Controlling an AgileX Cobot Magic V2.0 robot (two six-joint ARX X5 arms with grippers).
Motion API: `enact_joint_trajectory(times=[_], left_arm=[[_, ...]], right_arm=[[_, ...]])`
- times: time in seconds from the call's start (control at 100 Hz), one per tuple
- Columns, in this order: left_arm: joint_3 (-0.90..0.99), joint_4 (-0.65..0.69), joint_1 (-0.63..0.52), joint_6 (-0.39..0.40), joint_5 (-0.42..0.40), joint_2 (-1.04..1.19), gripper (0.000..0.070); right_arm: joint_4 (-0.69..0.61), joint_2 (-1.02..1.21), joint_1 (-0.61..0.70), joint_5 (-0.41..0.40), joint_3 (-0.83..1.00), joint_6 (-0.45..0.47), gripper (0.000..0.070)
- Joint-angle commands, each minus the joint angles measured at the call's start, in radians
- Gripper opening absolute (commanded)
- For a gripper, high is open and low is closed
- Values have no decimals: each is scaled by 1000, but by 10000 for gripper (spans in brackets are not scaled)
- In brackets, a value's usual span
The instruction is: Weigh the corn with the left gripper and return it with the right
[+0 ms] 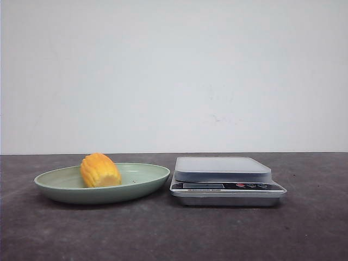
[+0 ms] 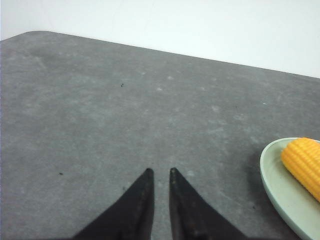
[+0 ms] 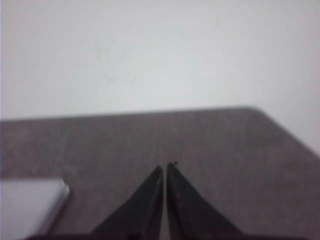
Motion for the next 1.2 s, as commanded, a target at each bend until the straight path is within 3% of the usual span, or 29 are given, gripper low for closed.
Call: enact_joint_trajectory(times=[0.0, 0.45, 1.19], left_arm=[[-18, -6, 2, 11, 3, -1, 11], [-18, -6, 2, 11, 3, -1, 11], [-18, -6, 2, 11, 3, -1, 11]], right_arm=[[21, -2, 0, -2, -21, 11, 6], [-62, -2, 0, 4, -97, -12, 6], [-39, -2, 0, 5, -97, -10, 6]])
